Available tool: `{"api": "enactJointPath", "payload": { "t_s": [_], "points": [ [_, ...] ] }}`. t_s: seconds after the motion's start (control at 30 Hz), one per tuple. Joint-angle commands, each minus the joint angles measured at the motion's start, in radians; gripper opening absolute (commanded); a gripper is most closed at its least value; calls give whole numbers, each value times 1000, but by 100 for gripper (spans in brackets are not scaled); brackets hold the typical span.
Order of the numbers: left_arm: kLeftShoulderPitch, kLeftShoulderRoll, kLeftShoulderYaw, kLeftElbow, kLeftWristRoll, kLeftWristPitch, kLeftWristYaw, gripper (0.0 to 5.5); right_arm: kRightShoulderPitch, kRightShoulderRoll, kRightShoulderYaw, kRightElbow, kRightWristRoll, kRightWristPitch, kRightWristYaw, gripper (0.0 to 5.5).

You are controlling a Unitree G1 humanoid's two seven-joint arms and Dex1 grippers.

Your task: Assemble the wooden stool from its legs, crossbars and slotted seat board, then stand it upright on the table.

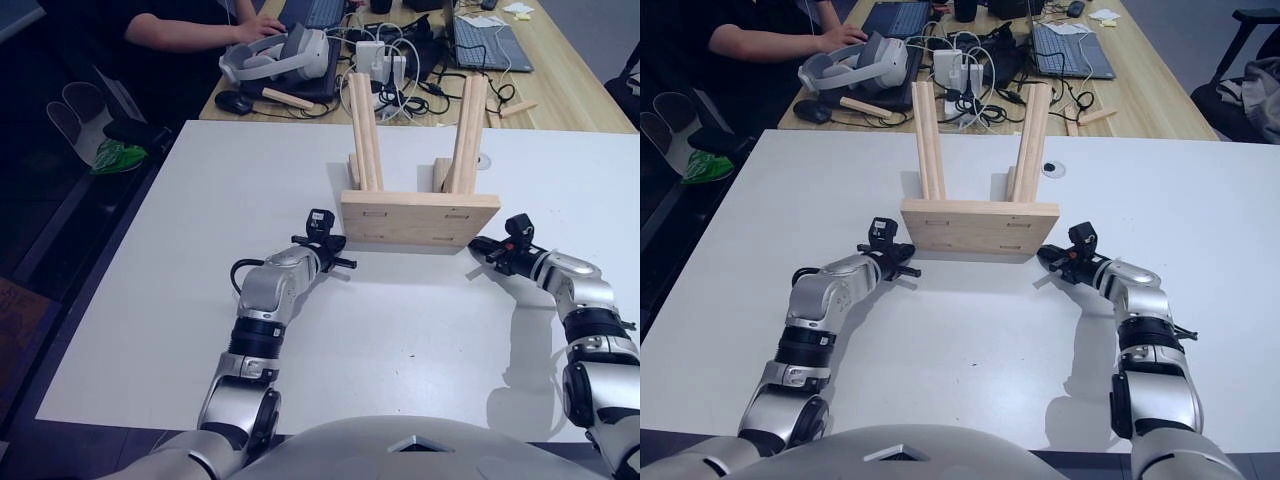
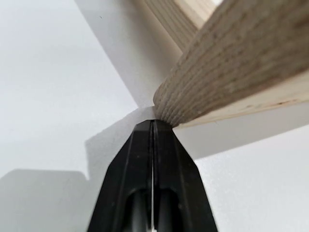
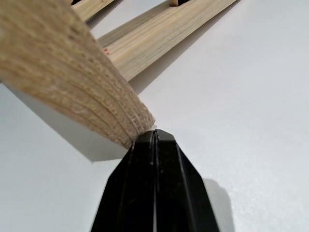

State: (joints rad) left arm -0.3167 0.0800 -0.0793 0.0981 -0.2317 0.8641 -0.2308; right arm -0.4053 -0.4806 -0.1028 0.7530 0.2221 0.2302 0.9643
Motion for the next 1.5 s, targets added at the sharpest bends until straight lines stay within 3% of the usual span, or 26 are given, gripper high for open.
{"api": "enactJointPath", "payload": {
  "t_s": [0.03, 0.53, 1.5],
  "points": [
    [4, -23, -19, -66, -69, 39, -79, 3, 2, 22, 4, -101, 50, 47, 44, 0],
    [15, -56, 94, -209, -217, 69, -181, 3, 133, 2, -16, -581, 239, 388, 63, 0],
    [-61, -127, 249, -290, -519, 39, -170, 3, 65, 36, -133, -859, 488, 649, -47, 0]
  ]
}}
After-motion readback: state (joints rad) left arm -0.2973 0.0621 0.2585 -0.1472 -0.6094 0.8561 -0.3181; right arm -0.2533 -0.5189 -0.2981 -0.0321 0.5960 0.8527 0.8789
